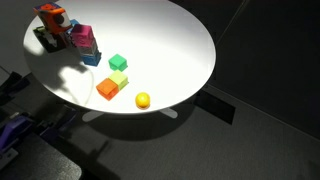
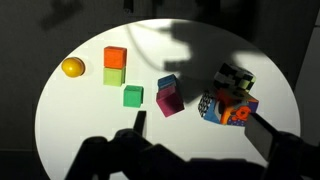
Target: Put the green block on top of the pink block
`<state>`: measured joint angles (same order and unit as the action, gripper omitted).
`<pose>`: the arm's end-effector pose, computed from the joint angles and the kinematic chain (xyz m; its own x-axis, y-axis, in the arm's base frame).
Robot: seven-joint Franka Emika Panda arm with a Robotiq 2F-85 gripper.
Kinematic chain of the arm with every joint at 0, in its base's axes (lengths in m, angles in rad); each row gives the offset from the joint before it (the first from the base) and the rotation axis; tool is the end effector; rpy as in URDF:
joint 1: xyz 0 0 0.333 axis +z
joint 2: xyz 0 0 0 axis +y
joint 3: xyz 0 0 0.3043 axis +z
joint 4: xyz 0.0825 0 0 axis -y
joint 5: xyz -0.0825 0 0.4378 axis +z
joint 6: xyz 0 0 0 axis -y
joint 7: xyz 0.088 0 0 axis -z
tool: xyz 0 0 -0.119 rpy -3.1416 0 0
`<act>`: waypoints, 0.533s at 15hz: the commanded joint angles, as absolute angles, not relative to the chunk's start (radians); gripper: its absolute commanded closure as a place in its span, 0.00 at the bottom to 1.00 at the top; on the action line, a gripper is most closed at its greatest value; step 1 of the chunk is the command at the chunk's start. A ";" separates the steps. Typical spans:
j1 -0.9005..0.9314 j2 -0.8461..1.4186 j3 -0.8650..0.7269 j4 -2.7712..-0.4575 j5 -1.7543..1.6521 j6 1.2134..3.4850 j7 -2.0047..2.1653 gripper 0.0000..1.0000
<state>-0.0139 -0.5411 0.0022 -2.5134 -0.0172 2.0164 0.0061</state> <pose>0.4423 -0.0064 0.4262 0.9990 -0.0106 0.0441 -0.0114 -0.9998 0.0167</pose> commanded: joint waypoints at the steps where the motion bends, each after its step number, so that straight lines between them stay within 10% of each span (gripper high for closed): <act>1: -0.008 -0.471 -0.026 -2.467 -0.002 2.067 -0.037 0.00; 8: -0.001 -0.372 -0.081 -2.437 0.008 2.132 -0.200 0.00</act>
<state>-0.0134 -0.4163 -0.0479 -2.4745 -0.0167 2.1283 -0.1155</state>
